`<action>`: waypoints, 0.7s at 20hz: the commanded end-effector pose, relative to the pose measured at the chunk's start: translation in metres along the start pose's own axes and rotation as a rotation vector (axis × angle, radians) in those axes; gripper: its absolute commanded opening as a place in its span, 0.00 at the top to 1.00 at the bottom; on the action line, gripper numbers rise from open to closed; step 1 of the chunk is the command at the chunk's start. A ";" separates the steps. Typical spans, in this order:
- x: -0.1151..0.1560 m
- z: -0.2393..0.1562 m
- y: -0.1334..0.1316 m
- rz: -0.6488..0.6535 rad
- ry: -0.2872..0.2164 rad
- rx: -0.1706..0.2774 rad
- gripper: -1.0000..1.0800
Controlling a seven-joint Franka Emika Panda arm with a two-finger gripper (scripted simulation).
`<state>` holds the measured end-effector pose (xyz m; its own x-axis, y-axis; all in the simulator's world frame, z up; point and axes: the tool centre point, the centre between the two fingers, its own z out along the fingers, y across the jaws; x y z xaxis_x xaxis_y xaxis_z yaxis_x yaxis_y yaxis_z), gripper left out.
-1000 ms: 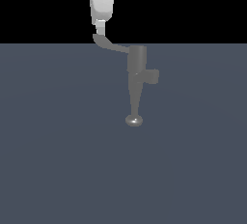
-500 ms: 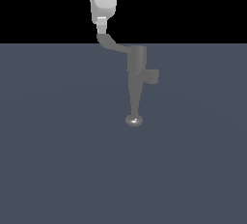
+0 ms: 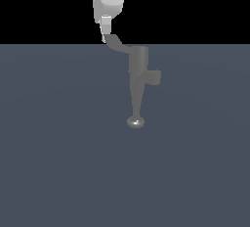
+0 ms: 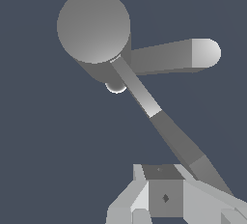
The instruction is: Turn on the faucet by rotating a designated handle.
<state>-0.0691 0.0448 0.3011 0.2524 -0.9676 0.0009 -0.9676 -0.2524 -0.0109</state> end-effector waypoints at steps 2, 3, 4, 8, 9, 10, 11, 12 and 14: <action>0.016 0.001 0.014 0.010 0.000 -0.004 1.00; 0.019 0.001 0.017 0.011 0.000 -0.005 1.00; 0.023 0.001 0.021 0.011 0.000 -0.005 1.00; 0.036 0.002 0.036 0.011 -0.001 -0.007 1.00; 0.040 0.002 0.039 0.012 -0.001 -0.008 1.00; 0.043 0.002 0.043 0.012 -0.001 -0.008 1.00; 0.046 0.002 0.047 0.012 -0.001 -0.009 1.00; 0.050 0.002 0.051 0.012 -0.001 -0.009 1.00; 0.057 0.002 0.058 0.012 -0.001 -0.010 1.00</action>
<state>-0.1040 -0.0104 0.3010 0.2555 -0.9668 0.0026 -0.9668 -0.2555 -0.0094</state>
